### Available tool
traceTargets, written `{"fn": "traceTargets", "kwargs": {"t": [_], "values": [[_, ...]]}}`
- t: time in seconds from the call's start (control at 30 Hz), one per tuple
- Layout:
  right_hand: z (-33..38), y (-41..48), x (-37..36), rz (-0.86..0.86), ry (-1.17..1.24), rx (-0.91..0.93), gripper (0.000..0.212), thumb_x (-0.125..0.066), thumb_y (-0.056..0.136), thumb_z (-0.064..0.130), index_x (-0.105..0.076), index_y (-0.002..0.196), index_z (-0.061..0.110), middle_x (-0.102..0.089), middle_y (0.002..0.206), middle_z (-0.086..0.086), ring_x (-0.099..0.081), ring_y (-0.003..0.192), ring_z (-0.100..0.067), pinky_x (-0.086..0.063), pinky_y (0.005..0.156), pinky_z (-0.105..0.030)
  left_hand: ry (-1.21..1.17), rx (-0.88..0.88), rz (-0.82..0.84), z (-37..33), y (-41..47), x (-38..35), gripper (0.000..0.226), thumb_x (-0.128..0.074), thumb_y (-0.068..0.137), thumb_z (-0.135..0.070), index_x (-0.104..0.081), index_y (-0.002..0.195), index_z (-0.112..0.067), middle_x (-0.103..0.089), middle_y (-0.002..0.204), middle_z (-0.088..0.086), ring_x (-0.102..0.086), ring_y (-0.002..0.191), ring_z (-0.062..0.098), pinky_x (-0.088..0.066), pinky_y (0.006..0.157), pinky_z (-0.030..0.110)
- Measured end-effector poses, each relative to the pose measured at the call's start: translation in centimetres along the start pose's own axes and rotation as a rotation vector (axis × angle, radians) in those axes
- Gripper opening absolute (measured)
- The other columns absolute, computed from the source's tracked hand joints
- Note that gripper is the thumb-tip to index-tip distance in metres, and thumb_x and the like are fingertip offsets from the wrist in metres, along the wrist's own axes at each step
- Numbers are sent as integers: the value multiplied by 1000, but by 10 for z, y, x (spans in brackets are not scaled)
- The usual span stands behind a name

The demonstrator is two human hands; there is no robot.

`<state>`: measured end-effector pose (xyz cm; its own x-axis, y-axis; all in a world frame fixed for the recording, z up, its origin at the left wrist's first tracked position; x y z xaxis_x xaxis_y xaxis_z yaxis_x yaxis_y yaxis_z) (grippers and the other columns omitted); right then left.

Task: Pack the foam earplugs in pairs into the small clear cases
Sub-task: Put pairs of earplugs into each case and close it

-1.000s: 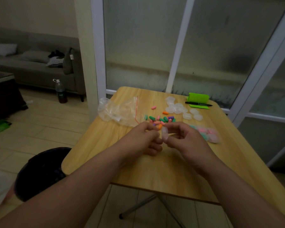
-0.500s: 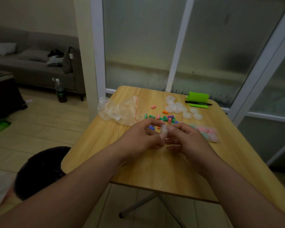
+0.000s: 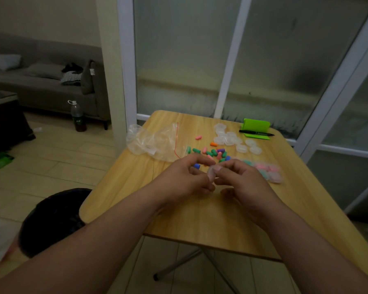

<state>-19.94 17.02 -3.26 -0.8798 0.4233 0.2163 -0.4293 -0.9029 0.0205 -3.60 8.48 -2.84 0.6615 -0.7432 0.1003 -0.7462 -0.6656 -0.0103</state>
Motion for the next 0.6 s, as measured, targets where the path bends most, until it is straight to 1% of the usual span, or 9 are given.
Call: {"fn": "traceTargets", "kwargs": {"t": [0.1, 0.23, 0.33, 0.37, 0.5, 0.57, 0.6], "values": [[1, 0, -2, 4, -9, -13, 20, -76, 94, 31, -76, 105, 13, -79, 100, -3, -73, 96, -15, -50, 70, -30, -46, 31, -8, 1, 1, -1, 31, -74, 96, -15, -65, 125, -20, -80, 100, 13, -78, 95, 22, -63, 87, 35], [0, -1, -2, 20, -13, -23, 21, -76, 93, 30, -76, 103, 12, -79, 97, -2, -73, 99, -20, -49, 75, -37, -66, 60, -2, 3, 2, 0, 29, -73, 95, -8, -66, 121, -17, -79, 98, 16, -78, 95, 24, -64, 87, 37], [-5, 1, -4, 17, -9, -7, 19, -78, 92, 26, -74, 101, 9, -79, 96, -10, -73, 99, -30, -48, 75, -41, -84, 73, -12, 4, 1, 0, 29, -72, 94, -4, -67, 120, -14, -78, 98, 21, -77, 91, 24, -64, 85, 36], [-7, 2, -5, 10, -8, -2, 18, -78, 91, 25, -74, 99, 9, -79, 95, -13, -74, 96, -31, -48, 75, -42, -91, 77, -18, 4, 0, -1, 28, -72, 93, -3, -68, 119, -13, -77, 100, 23, -76, 91, 25, -64, 86, 38], [-9, 6, -9, -21, -27, 12, 11, -79, 90, 19, -73, 94, 11, -78, 86, -11, -71, 83, -25, -55, 77, -44, -170, 122, -65, 6, 0, -2, 27, -71, 92, -1, -65, 119, -6, -73, 108, 31, -76, 96, 33, -63, 89, 45], [-11, 8, -10, -50, -12, -2, 2, -74, 91, 13, -73, 92, 12, -77, 83, -9, -70, 80, -25, -56, 75, -43, -233, 174, -97, 7, 2, 0, 26, -67, 94, 0, -64, 119, -6, -71, 112, 34, -75, 103, 39, -65, 85, 43], [-12, 9, -9, -63, 0, -10, 4, -71, 92, 11, -74, 92, 14, -77, 84, -9, -70, 79, -25, -55, 74, -42, -264, 194, -108, 7, 2, 2, 25, -65, 95, 1, -64, 119, -6, -70, 115, 35, -75, 103, 40, -65, 82, 41]]}}
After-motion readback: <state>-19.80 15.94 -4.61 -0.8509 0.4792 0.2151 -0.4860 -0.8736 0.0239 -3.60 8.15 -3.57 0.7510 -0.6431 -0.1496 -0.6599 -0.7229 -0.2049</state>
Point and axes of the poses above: each hand's wrist, its own y-axis towards the middle knuckle, its own x-axis out of the back of the hand, z = x × y, the point moved 1 cm from there along y, towards the middle knuckle
